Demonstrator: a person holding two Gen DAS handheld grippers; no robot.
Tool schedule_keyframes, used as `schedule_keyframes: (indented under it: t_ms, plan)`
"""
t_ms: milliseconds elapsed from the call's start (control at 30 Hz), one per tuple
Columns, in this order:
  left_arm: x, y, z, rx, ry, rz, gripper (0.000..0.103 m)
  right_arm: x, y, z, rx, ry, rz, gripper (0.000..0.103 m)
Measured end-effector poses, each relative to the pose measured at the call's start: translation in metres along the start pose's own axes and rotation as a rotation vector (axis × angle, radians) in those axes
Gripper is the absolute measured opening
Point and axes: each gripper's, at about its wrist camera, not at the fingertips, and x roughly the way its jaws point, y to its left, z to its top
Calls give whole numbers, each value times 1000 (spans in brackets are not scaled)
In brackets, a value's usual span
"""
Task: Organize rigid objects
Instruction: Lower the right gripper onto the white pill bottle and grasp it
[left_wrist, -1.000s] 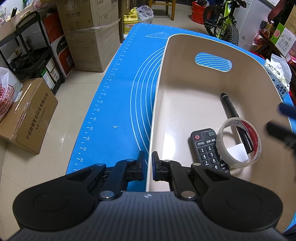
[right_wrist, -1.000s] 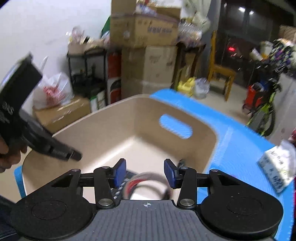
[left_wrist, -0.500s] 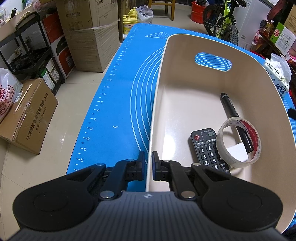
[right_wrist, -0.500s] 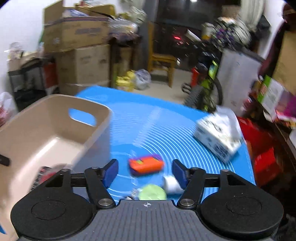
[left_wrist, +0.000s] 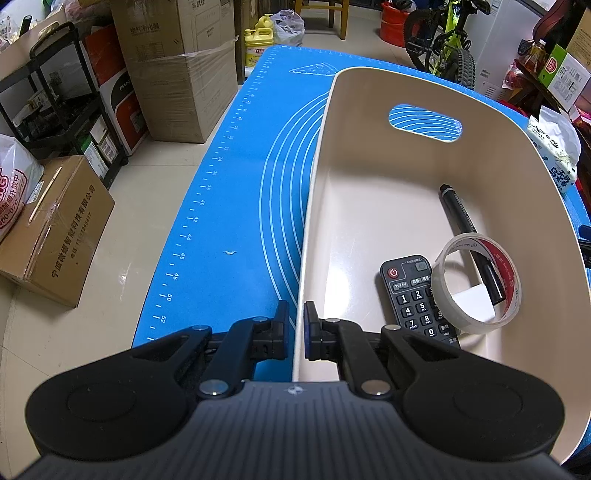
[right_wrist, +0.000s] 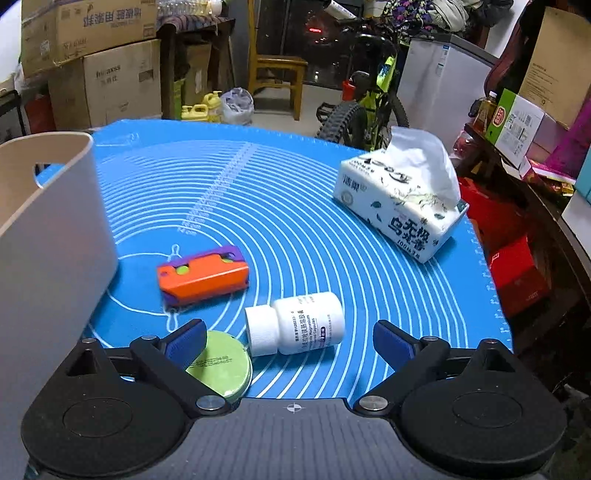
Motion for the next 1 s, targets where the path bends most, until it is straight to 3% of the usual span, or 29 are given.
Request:
schedule_keyframes:
  t_ms: [367,433,500,567,1000]
  plan:
    - [1,1,0,2,1,-3,11,26,-4,5,51,0,-32,101]
    - [1,1,0,3,0,-3,11,27,-5,4,56,-8,-25,94]
    - [1,1,0,2,1,-3,11,28,-6,4,57,-4,-20,75]
    - [1,1,0,2,1,-2,11,29,-6,4,48,10,-9,69]
    - [1,0,1,2,2,1,11,-12,-2,13,17,-86,-38,69]
